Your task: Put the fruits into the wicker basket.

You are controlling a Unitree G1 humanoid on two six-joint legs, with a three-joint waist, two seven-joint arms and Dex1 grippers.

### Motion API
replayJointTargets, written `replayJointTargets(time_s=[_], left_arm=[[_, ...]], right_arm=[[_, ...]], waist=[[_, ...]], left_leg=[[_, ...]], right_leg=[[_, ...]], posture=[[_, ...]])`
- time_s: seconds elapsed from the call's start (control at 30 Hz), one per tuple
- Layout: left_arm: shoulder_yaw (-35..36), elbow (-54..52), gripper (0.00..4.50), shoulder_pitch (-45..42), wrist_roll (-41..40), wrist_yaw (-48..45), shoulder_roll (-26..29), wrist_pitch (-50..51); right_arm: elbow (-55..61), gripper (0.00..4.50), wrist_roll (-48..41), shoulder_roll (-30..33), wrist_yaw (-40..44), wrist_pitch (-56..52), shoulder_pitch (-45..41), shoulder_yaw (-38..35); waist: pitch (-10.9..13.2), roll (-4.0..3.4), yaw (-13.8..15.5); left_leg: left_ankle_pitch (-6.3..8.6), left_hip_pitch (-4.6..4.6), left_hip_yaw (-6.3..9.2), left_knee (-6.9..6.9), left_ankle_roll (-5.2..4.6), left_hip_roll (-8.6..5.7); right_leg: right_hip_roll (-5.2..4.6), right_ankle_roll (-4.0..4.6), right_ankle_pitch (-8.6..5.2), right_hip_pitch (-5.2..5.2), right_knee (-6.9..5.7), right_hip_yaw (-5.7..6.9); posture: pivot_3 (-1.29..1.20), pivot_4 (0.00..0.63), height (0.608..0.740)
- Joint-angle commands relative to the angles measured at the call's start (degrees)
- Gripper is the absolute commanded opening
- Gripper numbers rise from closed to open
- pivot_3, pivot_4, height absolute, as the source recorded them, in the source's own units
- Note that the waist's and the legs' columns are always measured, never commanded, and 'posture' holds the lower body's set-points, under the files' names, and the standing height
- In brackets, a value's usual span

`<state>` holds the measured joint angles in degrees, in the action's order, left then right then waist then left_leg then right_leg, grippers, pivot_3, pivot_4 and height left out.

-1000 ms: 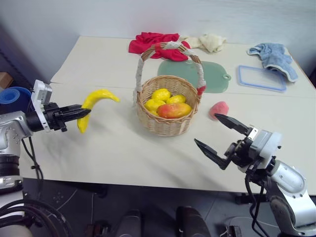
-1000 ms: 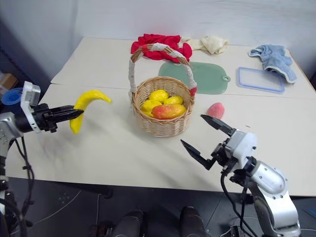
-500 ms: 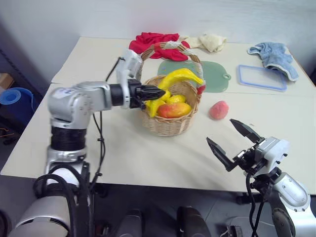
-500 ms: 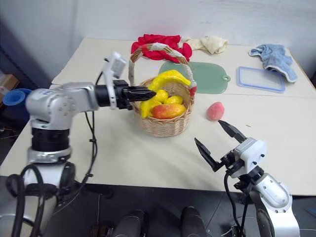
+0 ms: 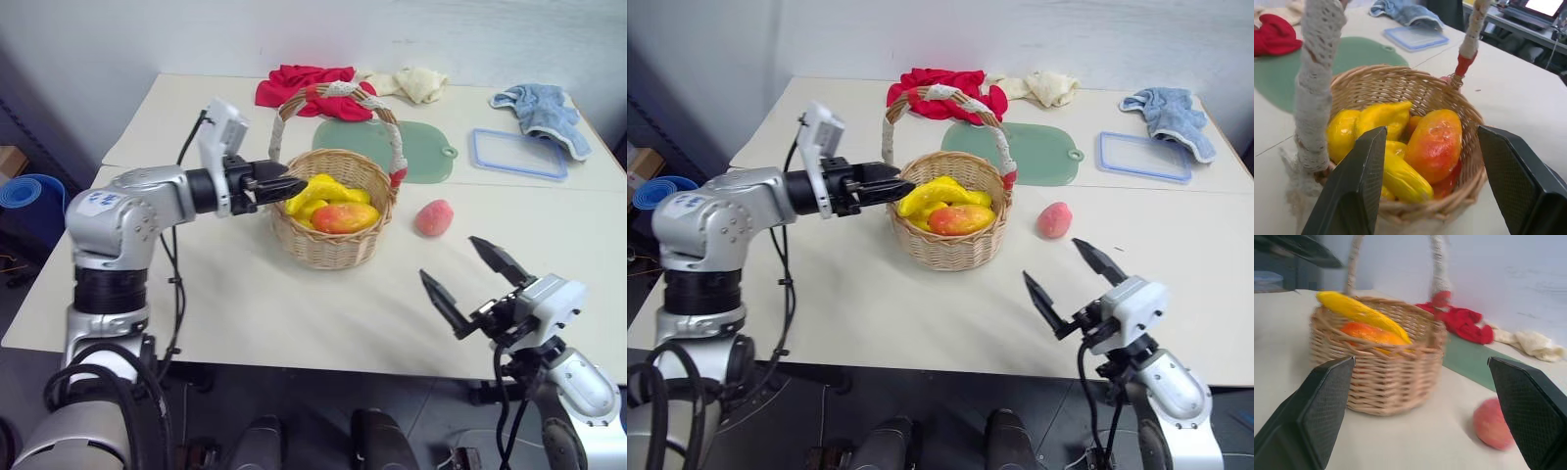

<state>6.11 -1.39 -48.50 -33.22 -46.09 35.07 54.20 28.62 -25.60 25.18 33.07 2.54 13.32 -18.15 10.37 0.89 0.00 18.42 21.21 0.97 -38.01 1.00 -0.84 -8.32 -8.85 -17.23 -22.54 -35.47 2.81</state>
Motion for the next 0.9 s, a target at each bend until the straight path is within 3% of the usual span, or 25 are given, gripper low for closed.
replayJointTargets(time_s=[0.03,0.13,0.23,0.33,0.43,0.6,0.73,0.9], left_arm=[[4.88,-3.04,3.06,6.55,-1.03,-14.40,4.89,-16.02],[4.84,-1.60,3.06,14.34,2.06,-22.76,10.64,-25.23],[6.48,-1.78,3.58,21.65,3.88,-28.22,14.88,-33.07],[10.53,-2.26,4.45,26.84,1.07,-32.23,15.52,-37.70],[12.78,-1.46,4.48,32.08,1.32,-33.59,15.88,-40.66],[13.16,-7.30,4.48,30.28,-2.81,-26.93,13.00,-36.85],[12.83,-9.11,4.48,26.15,-6.22,-22.12,10.78,-32.74],[11.72,-10.81,4.48,23.09,-9.64,-17.42,8.65,-27.91]], right_arm=[[-5.41,4.50,-3.74,0.68,3.26,3.05,3.50,-7.23],[-12.04,4.50,-3.77,0.77,5.68,6.06,6.60,-11.72],[-18.69,4.50,-2.78,0.98,7.42,9.36,8.36,-14.46],[-22.02,4.50,-2.31,1.31,8.07,11.01,8.01,-15.05],[-23.01,4.50,-4.40,4.53,10.40,7.45,4.66,-13.87],[-27.05,4.50,-6.19,14.93,9.96,-5.45,-13.13,-10.12],[-33.88,4.50,-5.46,21.28,5.03,-27.10,-33.91,-1.59],[-47.22,4.50,-0.98,15.38,1.60,-39.48,-56.88,9.35]], waist=[[0.01,-0.03,-0.08],[0.03,-0.10,-0.12],[0.07,-0.17,-0.11],[0.08,-0.19,-0.11],[0.11,-0.27,-0.25],[0.15,-0.35,-0.33],[0.15,-0.36,-0.20],[0.18,-0.40,-0.56]], left_leg=[[0.00,-0.01,0.00,0.02,0.00,0.01],[0.04,-0.08,-0.10,0.15,0.00,0.04],[0.07,-0.05,-0.14,0.14,-0.07,0.03],[0.11,-0.07,-0.21,0.07,-0.19,0.03],[0.12,-0.11,-0.13,0.06,-0.21,0.10],[0.14,-0.16,-0.03,-0.05,-0.25,0.17],[0.13,-0.09,-0.03,-0.09,-0.22,0.20],[0.14,0.02,-0.17,-0.06,-0.12,0.20]], right_leg=[[0.00,0.00,0.00,0.00,0.01,0.00],[0.01,0.03,-0.01,0.02,0.12,0.01],[0.02,0.09,-0.05,0.09,0.52,-0.01],[-0.03,0.21,-0.10,0.18,0.66,-0.06],[-0.04,0.22,-0.10,0.16,0.65,-0.09],[-0.06,0.29,-0.03,0.09,0.52,-0.19],[-0.05,0.29,-0.02,0.03,0.44,-0.13],[0.01,0.18,0.05,-0.09,0.06,0.12]], posture=[[0.00,0.150,0.740],[0.00,0.150,0.740],[0.00,0.150,0.740],[0.00,0.150,0.740],[0.00,0.150,0.740],[0.00,0.150,0.740],[0.00,0.150,0.740],[0.00,0.150,0.740]])
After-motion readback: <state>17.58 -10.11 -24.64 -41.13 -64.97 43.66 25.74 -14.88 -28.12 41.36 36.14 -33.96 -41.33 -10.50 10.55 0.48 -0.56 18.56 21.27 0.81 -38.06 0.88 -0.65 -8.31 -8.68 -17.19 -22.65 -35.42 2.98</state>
